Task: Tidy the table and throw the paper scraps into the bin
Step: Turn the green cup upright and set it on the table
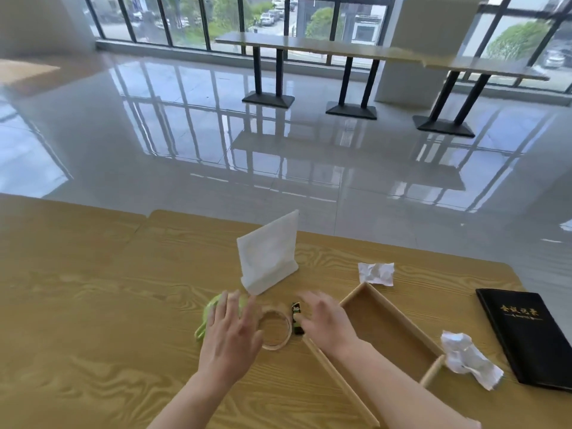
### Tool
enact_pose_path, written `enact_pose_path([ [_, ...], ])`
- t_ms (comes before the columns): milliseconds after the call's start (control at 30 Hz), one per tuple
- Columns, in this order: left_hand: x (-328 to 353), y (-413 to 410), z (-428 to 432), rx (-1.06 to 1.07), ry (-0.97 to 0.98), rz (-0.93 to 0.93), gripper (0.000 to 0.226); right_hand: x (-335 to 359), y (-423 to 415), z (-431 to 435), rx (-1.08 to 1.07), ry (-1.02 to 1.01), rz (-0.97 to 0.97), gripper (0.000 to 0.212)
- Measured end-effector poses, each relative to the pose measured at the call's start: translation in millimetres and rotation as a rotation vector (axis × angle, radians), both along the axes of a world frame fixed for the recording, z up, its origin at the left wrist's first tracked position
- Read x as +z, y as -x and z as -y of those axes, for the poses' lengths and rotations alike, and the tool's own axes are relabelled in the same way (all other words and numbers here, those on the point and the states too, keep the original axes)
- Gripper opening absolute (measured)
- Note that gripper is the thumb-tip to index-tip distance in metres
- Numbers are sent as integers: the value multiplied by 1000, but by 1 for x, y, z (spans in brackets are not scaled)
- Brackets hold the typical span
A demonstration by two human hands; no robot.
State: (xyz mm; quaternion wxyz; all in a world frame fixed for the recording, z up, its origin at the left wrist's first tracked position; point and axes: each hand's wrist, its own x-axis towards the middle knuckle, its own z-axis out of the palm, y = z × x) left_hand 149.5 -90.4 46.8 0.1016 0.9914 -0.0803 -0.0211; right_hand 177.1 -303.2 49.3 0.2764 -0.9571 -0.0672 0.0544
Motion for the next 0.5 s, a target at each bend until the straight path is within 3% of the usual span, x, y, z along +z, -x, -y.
enact_pose_path([
  [200, -22, -12, -68, 64, 63, -72, 69, -18, -14, -80, 43, 8, -97, 54],
  [367, -43, -22, -92, 138, 249, -196, 77, -28, -27, -122, 57, 28, -154, 59],
  [500, -51, -25, -99, 189, 362, -255, 70, -37, -34, -139, 52, 18, -184, 60],
])
